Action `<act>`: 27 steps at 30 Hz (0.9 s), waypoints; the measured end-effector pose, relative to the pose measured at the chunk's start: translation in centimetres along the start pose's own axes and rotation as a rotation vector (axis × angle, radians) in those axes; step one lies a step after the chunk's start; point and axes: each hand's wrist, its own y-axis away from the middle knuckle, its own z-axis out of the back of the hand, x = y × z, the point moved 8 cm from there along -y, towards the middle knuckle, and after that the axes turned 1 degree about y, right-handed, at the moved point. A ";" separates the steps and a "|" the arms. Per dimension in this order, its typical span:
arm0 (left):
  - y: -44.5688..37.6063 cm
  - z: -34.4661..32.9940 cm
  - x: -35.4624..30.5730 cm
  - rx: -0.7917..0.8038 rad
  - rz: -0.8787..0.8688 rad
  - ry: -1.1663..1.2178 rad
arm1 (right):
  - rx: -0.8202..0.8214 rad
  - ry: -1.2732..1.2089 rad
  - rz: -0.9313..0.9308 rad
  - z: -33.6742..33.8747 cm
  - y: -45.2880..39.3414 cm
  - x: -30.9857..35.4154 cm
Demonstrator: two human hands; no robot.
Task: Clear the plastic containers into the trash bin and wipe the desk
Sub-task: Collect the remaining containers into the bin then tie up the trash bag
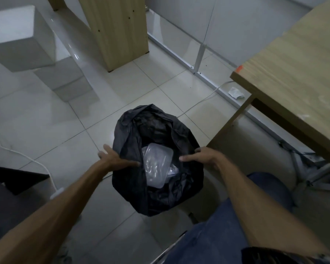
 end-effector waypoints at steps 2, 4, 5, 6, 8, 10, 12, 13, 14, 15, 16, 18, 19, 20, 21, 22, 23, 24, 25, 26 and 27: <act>1.0 -2.7 2.6 0.043 0.099 0.175 | 0.077 0.135 -0.003 -1.5 -0.1 -0.9; 1.2 -4.1 3.8 0.048 0.064 0.296 | 0.019 0.254 -0.016 -1.7 -0.5 -1.5; 1.6 -4.4 4.0 0.035 0.027 0.307 | -0.023 0.306 -0.015 -1.6 -0.1 -1.5; 1.8 -4.2 4.2 0.009 0.000 0.298 | -0.048 0.346 -0.011 -1.5 0.5 -1.2; 2.5 -3.7 4.2 0.001 -0.034 0.292 | -0.059 0.336 0.016 -1.6 2.2 -0.7; 3.3 -2.9 3.6 0.018 -0.047 0.295 | -0.050 0.183 0.009 -1.4 3.6 -0.7; 4.3 -1.2 2.5 -0.011 -0.063 0.279 | -0.079 -0.046 0.003 -0.9 4.7 -0.8; 4.6 -0.2 1.9 -0.028 -0.074 0.255 | -0.109 -0.151 0.021 -0.4 5.1 -0.5; 5.4 0.9 1.1 -0.047 -0.088 0.218 | -0.151 -0.235 0.051 0.4 5.3 -0.1; 6.1 2.2 0.4 -0.068 -0.104 0.174 | -0.202 -0.290 0.083 1.3 5.8 0.5; 6.9 3.5 -0.2 -0.101 -0.115 0.140 | -0.248 -0.328 0.115 2.0 5.9 1.0; 8.1 6.0 -1.5 -0.130 -0.138 0.116 | -0.352 -0.365 0.199 3.7 6.7 2.5; 8.5 7.1 -1.9 -0.125 -0.154 0.150 | -0.401 -0.361 0.246 4.4 7.3 3.3; 9.2 8.3 -2.6 -0.103 -0.182 0.209 | -0.435 -0.360 0.298 5.1 8.1 4.4; 9.8 8.9 -3.3 -0.064 -0.210 0.250 | -0.445 -0.359 0.343 5.4 8.8 5.3; 10.4 9.6 -4.1 -0.024 -0.244 0.278 | -0.435 -0.359 0.393 5.6 9.6 6.5; 11.0 9.8 -4.8 0.013 -0.279 0.317 | -0.412 -0.356 0.425 5.6 10.1 7.3; 11.7 9.9 -5.7 0.053 -0.315 0.390 | -0.389 -0.354 0.455 5.4 10.6 8.3; 12.3 9.8 -6.6 0.108 -0.356 0.503 | -0.364 -0.361 0.474 5.1 11.1 9.1; 13.0 9.2 -7.5 0.182 -0.391 0.644 | -0.331 -0.382 0.485 4.6 11.2 9.7; 13.7 8.5 -8.6 0.268 -0.424 0.766 | -0.287 -0.397 0.493 3.9 11.3 10.4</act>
